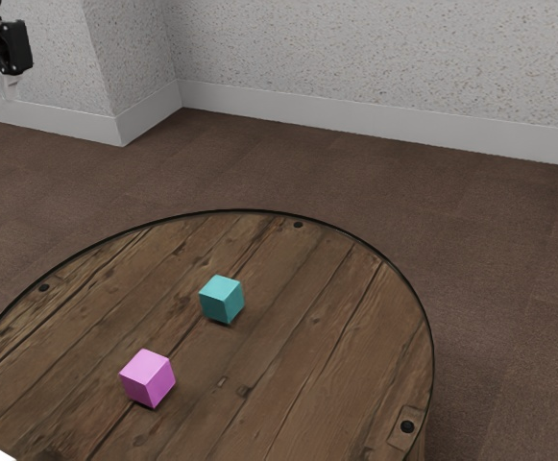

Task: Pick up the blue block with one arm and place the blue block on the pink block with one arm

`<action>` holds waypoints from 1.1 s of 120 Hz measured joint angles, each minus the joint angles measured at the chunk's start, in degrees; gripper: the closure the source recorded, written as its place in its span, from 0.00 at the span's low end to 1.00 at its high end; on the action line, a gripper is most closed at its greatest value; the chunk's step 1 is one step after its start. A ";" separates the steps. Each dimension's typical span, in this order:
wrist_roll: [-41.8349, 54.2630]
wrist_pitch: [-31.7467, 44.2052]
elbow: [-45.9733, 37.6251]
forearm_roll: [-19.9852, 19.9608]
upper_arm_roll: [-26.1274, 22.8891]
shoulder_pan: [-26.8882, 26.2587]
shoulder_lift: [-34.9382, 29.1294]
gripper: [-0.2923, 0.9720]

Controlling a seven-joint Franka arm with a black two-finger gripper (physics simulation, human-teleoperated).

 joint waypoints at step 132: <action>-9.86 54.34 -19.37 -15.89 -39.65 32.43 37.66 0.23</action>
